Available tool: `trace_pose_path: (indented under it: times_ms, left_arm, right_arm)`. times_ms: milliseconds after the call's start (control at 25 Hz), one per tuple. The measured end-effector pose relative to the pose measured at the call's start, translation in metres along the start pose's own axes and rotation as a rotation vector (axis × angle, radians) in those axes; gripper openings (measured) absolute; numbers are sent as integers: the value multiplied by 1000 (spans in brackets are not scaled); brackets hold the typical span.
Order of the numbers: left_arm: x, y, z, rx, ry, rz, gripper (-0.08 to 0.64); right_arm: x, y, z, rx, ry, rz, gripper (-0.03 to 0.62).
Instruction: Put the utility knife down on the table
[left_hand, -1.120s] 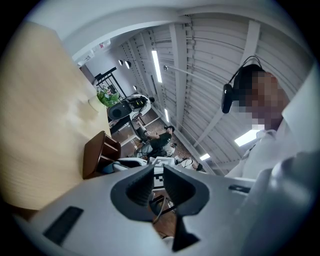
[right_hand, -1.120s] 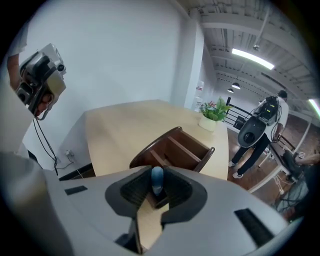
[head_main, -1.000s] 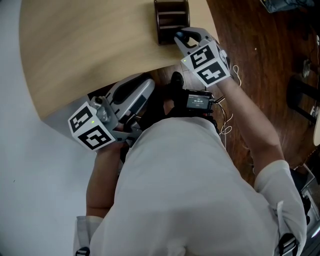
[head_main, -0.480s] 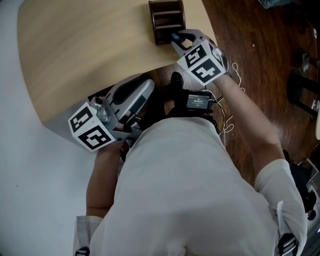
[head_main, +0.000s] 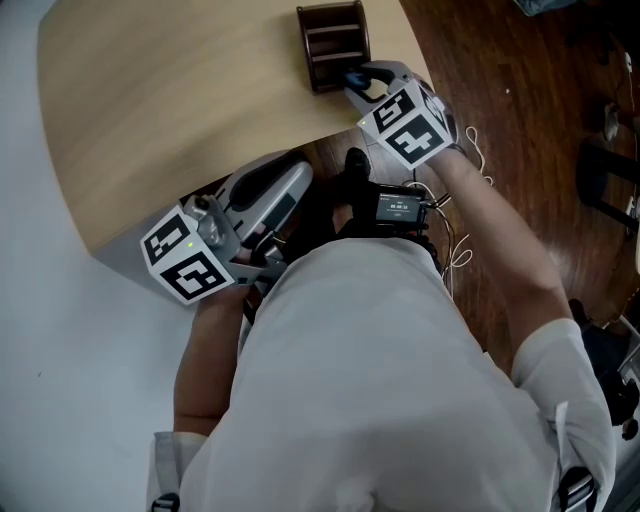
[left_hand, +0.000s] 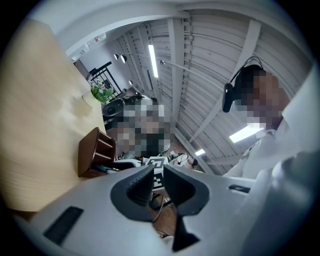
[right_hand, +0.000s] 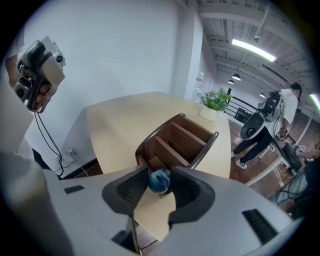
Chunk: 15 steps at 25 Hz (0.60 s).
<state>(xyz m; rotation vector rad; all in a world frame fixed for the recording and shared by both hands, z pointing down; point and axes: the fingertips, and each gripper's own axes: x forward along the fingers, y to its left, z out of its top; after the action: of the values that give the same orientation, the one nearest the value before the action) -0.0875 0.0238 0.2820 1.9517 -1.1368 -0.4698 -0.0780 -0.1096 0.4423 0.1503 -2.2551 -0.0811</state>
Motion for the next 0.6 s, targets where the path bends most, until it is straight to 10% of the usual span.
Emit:
trace_pose_path:
  times_ms: [600]
  left_arm:
    - [1,-4,4,18,-7,-31,54]
  right_arm:
    - [-57,-3,26,167,-135,-47,120]
